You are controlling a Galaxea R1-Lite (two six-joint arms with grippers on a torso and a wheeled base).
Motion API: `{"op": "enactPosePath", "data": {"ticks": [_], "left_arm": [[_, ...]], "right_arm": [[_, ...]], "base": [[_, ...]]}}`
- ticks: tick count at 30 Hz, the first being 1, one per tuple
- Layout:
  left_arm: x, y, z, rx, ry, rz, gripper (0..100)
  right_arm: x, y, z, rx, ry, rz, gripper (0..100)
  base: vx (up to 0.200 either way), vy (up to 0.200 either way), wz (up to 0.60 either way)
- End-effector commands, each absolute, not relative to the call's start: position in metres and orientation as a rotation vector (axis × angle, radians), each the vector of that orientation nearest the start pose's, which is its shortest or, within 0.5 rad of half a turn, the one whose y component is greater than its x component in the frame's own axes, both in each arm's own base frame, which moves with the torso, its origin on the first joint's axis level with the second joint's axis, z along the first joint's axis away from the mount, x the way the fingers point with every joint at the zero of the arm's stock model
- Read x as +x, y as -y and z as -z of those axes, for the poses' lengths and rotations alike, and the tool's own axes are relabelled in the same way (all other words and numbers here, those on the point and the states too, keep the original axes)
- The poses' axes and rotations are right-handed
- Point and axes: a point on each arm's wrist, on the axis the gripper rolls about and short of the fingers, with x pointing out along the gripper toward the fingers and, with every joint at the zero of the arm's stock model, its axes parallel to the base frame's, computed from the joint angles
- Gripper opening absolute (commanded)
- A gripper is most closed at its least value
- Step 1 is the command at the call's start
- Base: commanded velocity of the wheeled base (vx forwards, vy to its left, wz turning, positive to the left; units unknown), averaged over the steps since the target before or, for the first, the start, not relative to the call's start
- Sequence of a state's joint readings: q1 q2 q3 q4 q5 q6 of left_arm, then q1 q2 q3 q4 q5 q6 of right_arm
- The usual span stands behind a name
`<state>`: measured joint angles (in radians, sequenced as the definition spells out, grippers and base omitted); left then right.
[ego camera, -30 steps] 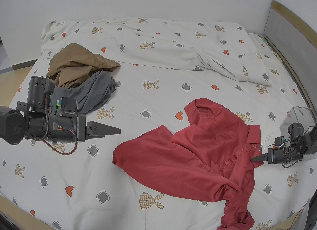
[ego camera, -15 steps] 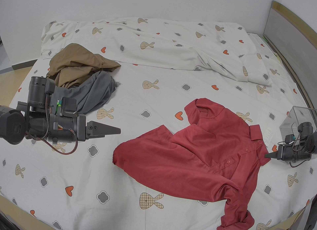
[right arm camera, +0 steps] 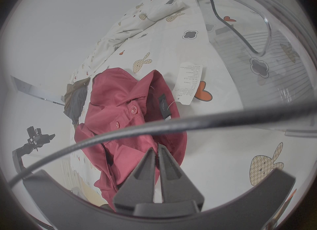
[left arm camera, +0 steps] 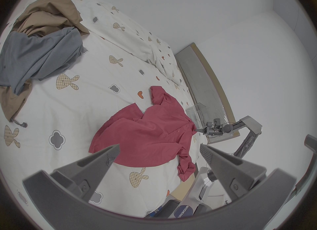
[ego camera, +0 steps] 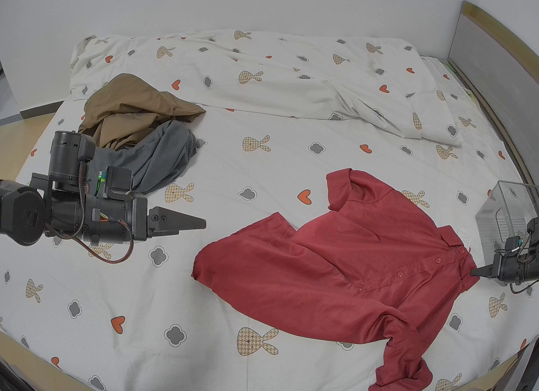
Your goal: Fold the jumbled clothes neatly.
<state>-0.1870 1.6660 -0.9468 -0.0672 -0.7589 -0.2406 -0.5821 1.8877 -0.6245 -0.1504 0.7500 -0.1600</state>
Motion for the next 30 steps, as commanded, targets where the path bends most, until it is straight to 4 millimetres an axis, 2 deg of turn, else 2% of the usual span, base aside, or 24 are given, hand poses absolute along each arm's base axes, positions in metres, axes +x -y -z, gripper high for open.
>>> {"op": "enactPosePath", "data": {"ticks": [1,7,8,11,13,14,15,18,19,20,22,23,25,30], "left_arm": [[0.28,0.069,-0.18,-0.409,-0.765,0.83,100],[0.28,0.069,-0.18,-0.459,-0.792,0.81,100],[0.278,0.068,-0.178,-0.461,-0.8,0.808,100],[0.273,0.069,-0.164,-0.461,-0.846,0.805,100],[0.271,0.072,-0.149,-0.438,-0.88,0.815,100],[0.271,0.072,-0.147,-0.437,-0.884,0.815,100],[0.273,0.074,-0.132,-0.418,-0.908,0.823,100],[0.285,0.076,-0.111,-0.422,-0.944,0.816,100],[0.285,0.076,-0.111,-0.422,-0.944,0.816,100],[0.295,0.078,-0.099,-0.427,-0.958,0.811,100],[0.307,0.081,-0.09,-0.427,-0.958,0.811,100],[0.308,0.081,-0.09,-0.426,-0.957,0.811,100],[0.323,0.083,-0.083,-0.426,-0.953,0.807,100],[0.35,0.085,-0.071,-0.423,-0.945,0.793,100]], "right_arm": [[0.228,0.13,-0.056,0.529,-0.852,-0.219,0],[0.235,0.124,-0.051,0.525,-0.87,-0.252,0],[0.235,0.122,-0.052,0.525,-0.871,-0.257,100],[0.235,0.123,-0.055,0.515,-0.856,-0.261,100],[0.233,0.124,-0.066,0.502,-0.817,-0.256,100],[0.233,0.124,-0.068,0.499,-0.812,-0.255,100],[0.23,0.122,-0.085,0.486,-0.758,-0.26,100],[0.222,0.116,-0.116,0.536,-0.661,-0.287,100],[0.222,0.116,-0.116,0.536,-0.661,-0.287,100],[0.217,0.109,-0.14,0.565,-0.596,-0.312,100],[0.209,0.101,-0.16,0.585,-0.544,-0.332,100],[0.209,0.101,-0.161,0.586,-0.541,-0.334,100],[0.203,0.088,-0.176,0.572,-0.509,-0.377,100],[0.19,0.069,-0.191,0.529,-0.474,-0.433,100]], "base": [[0.0,0.0,0.0],[0.0,0.0,0.0],[0.0,0.0,0.0],[0.0,0.0,0.0],[0.0,0.0,0.0],[0.0,0.0,0.0],[0.0,0.0,0.0],[0.0,0.0,0.0],[0.0,0.0,0.0],[0.0,0.0,0.0],[0.0,0.0,0.0],[0.0,0.0,0.0],[0.0,0.0,0.0],[0.0,0.0,0.0]]}}
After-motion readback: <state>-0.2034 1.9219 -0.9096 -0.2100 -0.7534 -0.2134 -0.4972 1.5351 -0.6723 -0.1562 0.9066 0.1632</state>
